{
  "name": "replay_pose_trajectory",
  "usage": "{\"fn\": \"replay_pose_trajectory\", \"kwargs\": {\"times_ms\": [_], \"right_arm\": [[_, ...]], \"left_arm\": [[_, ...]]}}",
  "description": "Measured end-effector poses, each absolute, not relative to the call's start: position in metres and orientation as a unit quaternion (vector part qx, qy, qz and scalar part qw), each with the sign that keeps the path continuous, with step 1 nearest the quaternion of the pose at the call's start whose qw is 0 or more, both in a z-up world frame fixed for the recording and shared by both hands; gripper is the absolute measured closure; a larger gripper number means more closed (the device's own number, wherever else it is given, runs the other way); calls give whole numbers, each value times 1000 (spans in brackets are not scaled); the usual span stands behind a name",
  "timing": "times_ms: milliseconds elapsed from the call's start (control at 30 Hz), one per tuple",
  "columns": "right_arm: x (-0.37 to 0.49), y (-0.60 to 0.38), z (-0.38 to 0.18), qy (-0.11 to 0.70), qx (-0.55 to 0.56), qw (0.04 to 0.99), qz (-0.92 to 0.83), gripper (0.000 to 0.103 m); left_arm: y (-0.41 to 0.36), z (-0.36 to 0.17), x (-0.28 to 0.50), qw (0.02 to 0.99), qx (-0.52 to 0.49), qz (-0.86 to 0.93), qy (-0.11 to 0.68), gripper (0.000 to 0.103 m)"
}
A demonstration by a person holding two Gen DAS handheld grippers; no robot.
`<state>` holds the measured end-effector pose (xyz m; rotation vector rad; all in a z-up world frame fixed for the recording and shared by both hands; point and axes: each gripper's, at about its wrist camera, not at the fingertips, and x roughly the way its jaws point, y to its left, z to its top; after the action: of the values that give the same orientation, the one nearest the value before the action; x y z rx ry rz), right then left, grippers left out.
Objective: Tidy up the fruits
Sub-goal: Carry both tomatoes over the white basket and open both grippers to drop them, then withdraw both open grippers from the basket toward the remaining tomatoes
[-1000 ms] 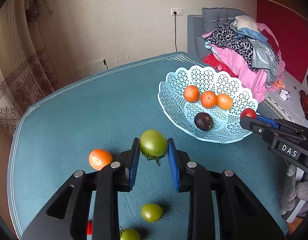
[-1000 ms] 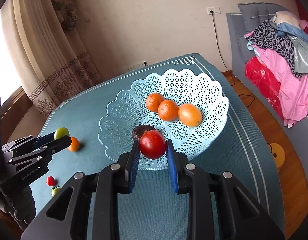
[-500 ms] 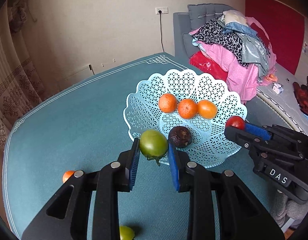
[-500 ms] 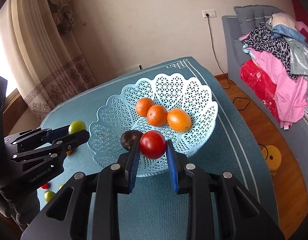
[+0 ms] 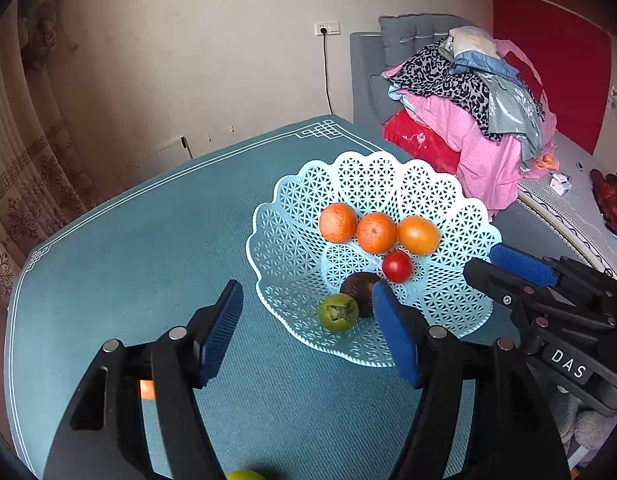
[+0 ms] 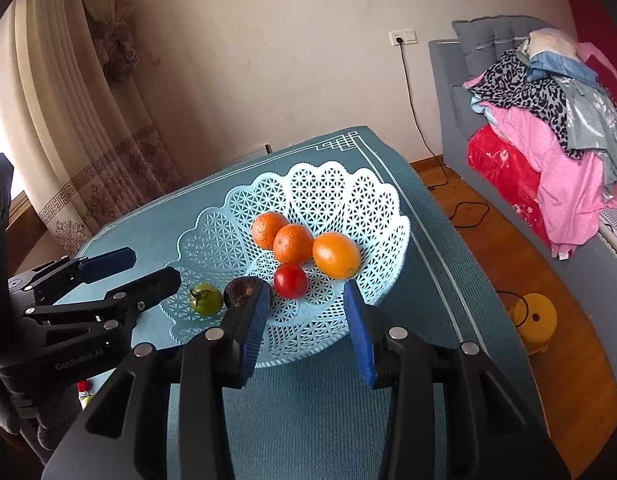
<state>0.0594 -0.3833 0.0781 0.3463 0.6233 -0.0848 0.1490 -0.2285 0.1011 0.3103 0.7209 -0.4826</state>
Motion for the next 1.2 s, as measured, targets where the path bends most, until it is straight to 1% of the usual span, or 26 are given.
{"fn": "replay_pose_trajectory", "kwargs": {"times_ms": [100,133,200,333,433,667,1200], "right_arm": [[59,-382,78,305,168,936,-40,64],[59,-381,78,306,168,936,-40,64],[58,-380,78,307,167,936,-40,63],[55,-379,79,306,167,936,-41,62],[52,-378,80,306,167,936,-44,61],[44,-374,81,310,171,934,-40,60],[31,-330,90,320,151,935,-11,60]], "left_arm": [[-223,102,149,899,151,-224,345,21],[-222,103,149,900,150,-222,344,19],[-219,105,148,901,150,-219,343,16],[-214,106,143,904,153,-213,338,14],[-208,107,140,905,150,-209,338,9],[-186,112,135,910,137,-195,339,9],[-106,123,119,925,100,-144,336,8]]}}
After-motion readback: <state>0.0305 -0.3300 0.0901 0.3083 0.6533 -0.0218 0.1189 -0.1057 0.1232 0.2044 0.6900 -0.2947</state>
